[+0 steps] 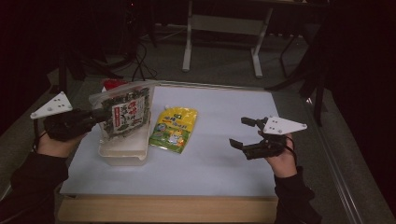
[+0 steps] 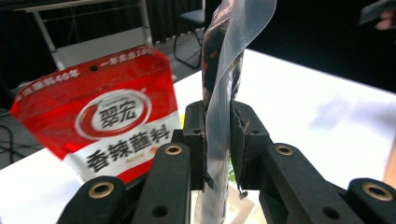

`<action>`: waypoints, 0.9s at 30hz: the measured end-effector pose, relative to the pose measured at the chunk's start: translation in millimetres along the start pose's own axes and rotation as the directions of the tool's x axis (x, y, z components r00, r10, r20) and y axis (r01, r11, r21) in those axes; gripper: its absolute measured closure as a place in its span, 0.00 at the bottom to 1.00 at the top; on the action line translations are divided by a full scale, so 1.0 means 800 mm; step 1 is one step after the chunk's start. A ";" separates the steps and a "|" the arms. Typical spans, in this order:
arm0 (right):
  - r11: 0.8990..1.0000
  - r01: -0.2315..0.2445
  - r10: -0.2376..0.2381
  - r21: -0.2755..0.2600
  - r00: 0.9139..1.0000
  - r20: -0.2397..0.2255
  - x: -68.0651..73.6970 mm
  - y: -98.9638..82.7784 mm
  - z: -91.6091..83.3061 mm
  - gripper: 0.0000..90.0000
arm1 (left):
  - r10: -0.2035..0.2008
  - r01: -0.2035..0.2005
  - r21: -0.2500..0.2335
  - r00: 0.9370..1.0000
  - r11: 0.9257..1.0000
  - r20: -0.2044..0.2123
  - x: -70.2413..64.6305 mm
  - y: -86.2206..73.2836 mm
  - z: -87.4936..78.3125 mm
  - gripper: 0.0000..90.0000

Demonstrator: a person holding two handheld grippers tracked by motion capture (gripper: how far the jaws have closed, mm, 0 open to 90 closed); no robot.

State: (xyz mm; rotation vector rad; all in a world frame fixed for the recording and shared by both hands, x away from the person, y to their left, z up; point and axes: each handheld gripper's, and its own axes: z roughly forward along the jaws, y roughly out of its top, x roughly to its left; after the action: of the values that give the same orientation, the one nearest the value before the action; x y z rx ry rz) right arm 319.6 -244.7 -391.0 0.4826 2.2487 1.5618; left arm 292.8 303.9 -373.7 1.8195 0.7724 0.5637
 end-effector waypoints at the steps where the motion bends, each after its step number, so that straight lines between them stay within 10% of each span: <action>1: 1.000 0.000 0.000 0.000 1.000 0.000 0.000 0.000 0.000 0.16 | 0.000 0.000 0.000 1.000 1.000 0.000 0.000 0.000 0.000 0.88; 27: 1.000 0.011 -0.011 0.022 1.000 -0.004 0.002 -0.003 0.000 0.16 | -0.072 0.072 0.017 0.997 0.997 0.011 0.024 -0.056 0.041 0.87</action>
State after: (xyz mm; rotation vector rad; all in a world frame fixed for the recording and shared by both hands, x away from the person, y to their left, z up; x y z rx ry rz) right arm 318.1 -245.1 -393.4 0.4726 2.2699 1.5355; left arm 317.2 308.6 -426.9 1.8008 0.8337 0.5010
